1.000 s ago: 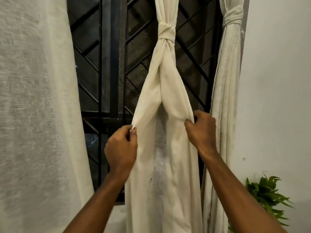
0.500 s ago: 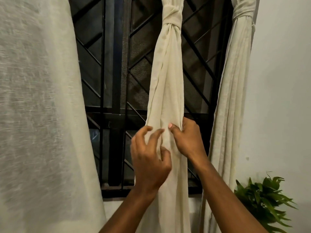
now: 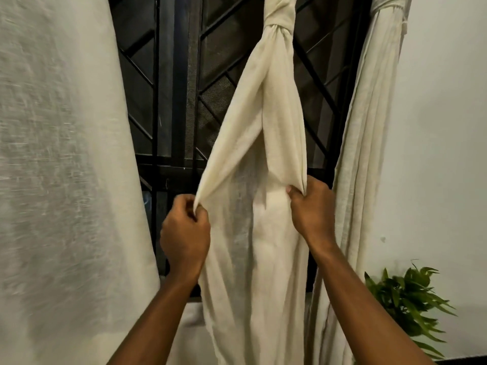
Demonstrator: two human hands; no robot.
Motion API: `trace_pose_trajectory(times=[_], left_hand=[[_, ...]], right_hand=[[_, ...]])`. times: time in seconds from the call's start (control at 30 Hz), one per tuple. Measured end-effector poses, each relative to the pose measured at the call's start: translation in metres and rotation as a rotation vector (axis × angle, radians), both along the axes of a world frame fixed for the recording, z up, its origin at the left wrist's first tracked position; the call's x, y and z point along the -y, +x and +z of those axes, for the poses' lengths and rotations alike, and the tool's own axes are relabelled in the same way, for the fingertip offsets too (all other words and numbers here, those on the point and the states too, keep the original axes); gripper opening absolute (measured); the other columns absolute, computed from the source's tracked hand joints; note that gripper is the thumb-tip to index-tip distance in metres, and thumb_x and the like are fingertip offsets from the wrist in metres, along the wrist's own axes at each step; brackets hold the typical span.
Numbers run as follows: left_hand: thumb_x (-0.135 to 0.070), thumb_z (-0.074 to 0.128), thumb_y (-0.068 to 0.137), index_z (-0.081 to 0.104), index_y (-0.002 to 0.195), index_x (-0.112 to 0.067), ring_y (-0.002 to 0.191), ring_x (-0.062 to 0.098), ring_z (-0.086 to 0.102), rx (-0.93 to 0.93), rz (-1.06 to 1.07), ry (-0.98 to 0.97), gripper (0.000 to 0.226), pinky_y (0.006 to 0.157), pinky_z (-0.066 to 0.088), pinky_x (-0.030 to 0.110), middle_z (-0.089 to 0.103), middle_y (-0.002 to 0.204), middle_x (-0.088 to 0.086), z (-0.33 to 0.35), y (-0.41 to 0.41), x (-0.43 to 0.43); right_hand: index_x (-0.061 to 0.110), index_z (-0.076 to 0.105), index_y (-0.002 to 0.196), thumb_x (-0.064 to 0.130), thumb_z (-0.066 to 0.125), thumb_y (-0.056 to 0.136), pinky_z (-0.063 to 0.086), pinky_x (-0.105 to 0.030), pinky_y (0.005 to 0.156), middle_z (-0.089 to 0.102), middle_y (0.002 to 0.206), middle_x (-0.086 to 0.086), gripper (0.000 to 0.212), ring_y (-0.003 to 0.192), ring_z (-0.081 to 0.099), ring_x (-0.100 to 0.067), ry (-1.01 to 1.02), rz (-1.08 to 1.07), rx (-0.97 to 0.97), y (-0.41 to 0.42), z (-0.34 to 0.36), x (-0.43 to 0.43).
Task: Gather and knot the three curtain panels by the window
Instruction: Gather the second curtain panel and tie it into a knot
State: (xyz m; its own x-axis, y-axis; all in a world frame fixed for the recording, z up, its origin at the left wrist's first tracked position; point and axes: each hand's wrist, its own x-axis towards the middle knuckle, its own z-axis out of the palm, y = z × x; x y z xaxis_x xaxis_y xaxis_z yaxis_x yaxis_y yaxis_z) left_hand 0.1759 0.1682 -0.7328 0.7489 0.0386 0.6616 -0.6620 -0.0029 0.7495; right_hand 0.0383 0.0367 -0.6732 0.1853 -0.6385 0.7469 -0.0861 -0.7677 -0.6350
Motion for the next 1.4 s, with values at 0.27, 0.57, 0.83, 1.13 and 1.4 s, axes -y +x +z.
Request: trace_pose_trajectory(times=[0.27,0.57,0.83,1.13,1.4], left_hand=[[-0.04,0.051,0.09,0.036,0.11,-0.037,0.079,0.001,0.064,0.126,-0.434,0.162,0.025,0.065,0.053,0.029,0.062,0.096,-0.016,-0.035,-0.076,0.023],[-0.039,0.067,0.084,0.003,0.142,-0.039,0.123,0.018,0.051,0.006,-0.321,0.245,0.087,0.093,0.052,0.036,0.043,0.143,-0.001,-0.07,-0.087,0.053],[-0.018,0.061,0.087,0.029,0.139,-0.026,0.111,0.02,0.057,-0.125,-0.325,0.352,0.062,0.095,0.05,0.038,0.055,0.126,-0.003,-0.086,-0.076,0.059],[-0.013,0.058,0.088,0.032,0.133,-0.022,0.111,0.02,0.056,-0.097,-0.355,0.357,0.053,0.093,0.05,0.032,0.053,0.125,-0.002,-0.085,-0.071,0.055],[-0.014,0.059,0.09,0.033,0.14,-0.022,0.105,0.021,0.063,-0.093,-0.35,0.357,0.056,0.087,0.054,0.034,0.06,0.119,0.0,-0.085,-0.062,0.055]], right_hand=[[0.014,0.058,0.121,0.021,0.057,0.092,0.057,-0.03,0.083,0.067,0.108,-0.003,0.031,0.098,0.065,-0.016,-0.159,0.086,-0.129,0.016,-0.011,-0.037],[0.018,0.03,0.146,0.008,0.064,0.084,0.05,-0.016,0.086,0.045,0.134,-0.008,0.072,0.115,0.051,-0.013,-0.51,-0.004,0.006,0.017,0.004,-0.043],[0.015,0.056,0.126,0.033,0.062,0.083,0.047,-0.044,0.094,0.048,0.136,-0.011,0.047,0.124,0.045,-0.029,-0.812,-0.26,-0.407,0.032,0.051,-0.029],[0.016,0.053,0.127,0.036,0.056,0.085,0.05,-0.043,0.088,0.046,0.135,-0.012,0.047,0.121,0.045,-0.03,-0.908,-0.409,-0.388,0.048,0.069,-0.034],[0.019,0.066,0.107,0.041,0.059,0.085,0.04,-0.03,0.068,0.066,0.103,-0.006,0.032,0.09,0.063,-0.025,-0.666,-0.109,-1.1,0.062,0.017,-0.037]])
